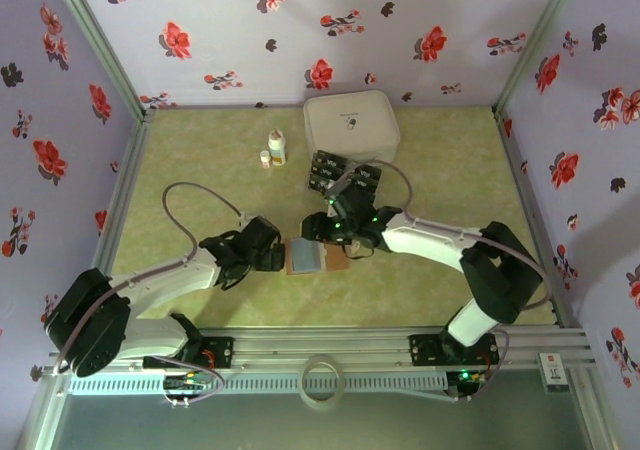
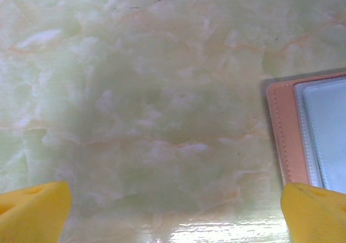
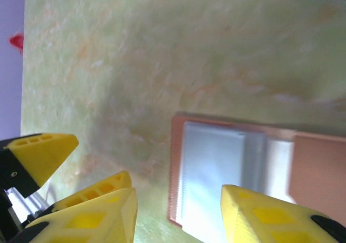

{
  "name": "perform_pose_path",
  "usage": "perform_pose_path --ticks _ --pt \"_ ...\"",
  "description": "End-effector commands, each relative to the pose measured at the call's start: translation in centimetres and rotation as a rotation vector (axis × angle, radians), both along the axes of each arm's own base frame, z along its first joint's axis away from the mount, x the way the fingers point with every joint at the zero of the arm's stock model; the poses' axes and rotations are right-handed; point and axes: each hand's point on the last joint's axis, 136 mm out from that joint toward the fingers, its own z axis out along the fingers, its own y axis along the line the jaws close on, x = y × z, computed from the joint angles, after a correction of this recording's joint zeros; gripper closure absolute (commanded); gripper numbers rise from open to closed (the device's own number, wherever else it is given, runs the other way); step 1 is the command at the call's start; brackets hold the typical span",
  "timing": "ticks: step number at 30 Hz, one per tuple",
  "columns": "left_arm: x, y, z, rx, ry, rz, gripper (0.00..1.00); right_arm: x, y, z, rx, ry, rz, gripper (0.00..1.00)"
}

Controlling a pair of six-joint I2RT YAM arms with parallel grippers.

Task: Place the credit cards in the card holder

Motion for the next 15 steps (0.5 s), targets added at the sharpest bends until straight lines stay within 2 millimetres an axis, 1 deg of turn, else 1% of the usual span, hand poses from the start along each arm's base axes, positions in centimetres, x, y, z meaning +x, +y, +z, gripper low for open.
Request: perform_pose_path --ticks 1,5,9,11,13,15 --pt "0.7 -1.4 0.9 -0.009 -0.014 -0.034 0.00 1.1 -3.4 1.9 -0.096 -0.086 -0.022 0.54" --pt "1.0 -2.3 1.0 -0.004 -0.014 -0.052 0.00 2.5 -6.8 4.4 -0.226 -0.205 -0.032 0.52" --pt "1.2 -2.9 1.0 -0.005 -0.017 -0.059 0.00 4.0 -9.3 7.0 -0.377 -0.328 -0.031 0.49" --pt "1.1 -3.3 1.0 -0.008 -0.020 -0.066 0.00 4.8 -10.0 8.1 -0.420 -0.385 -0.023 0.47" --pt "1.0 -3.5 1.0 -0.009 -0.023 -0.071 0.00 5.4 -10.1 8.9 -0.431 -0.420 -0.004 0.46" --pt "0.9 -3.6 0.8 -0.007 -0.021 -0.076 0.00 5.9 -10.1 9.2 -0.456 -0.440 0.020 0.46"
